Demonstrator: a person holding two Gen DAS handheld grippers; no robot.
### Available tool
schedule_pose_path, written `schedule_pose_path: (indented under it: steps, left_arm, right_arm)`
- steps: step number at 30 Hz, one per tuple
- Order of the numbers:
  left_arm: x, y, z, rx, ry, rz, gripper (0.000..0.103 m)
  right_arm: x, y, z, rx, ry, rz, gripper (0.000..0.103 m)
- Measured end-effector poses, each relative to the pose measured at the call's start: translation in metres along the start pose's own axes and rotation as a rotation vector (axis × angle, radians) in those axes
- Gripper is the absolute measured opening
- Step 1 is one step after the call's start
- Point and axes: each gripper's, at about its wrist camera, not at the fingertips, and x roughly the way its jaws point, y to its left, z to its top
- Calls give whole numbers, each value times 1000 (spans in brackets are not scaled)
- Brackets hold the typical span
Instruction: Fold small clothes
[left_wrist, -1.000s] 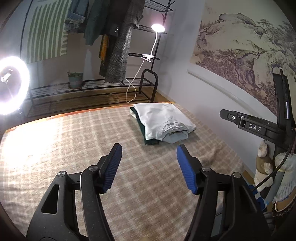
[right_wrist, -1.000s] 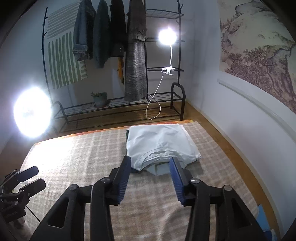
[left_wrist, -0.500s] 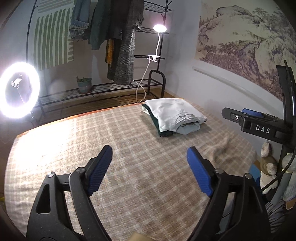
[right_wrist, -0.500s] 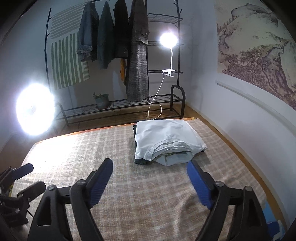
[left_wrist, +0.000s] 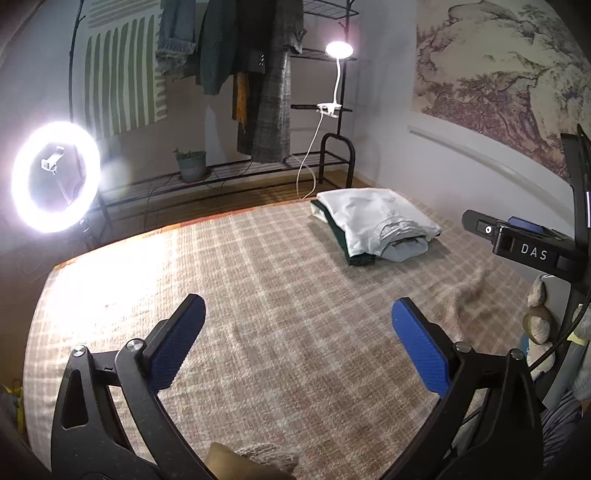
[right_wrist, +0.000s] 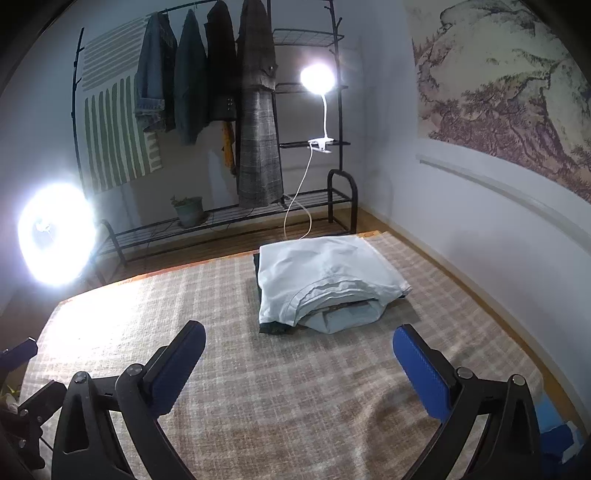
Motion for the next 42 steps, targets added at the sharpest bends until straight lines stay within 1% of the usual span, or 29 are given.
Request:
schedule_pose_path:
  steps: [2,6,10,18,29,42]
  left_arm:
    - [2,0,-2,4,8,6,103]
    - [4,-3,-5,22,18,0,103]
    - [6,-5,-7,34,26,6,103]
    - [6,-2,-6,13,21,8,103]
    - [6,-2,-4,5,20,5,103]
    - [6,-2,-4,2,19,7,103]
  right_arm:
    - [2,1,-1,-6,-2,-7,103]
    - [1,2,-2,-15,-32,-34,103]
    - [3,0,-1,-3,-43,-36,103]
    - [6,4,2,-19,-64,-45,103]
    - [9,12,1,-33,-58,-35,103]
    - [12,10,1,-20,-50,-33,103]
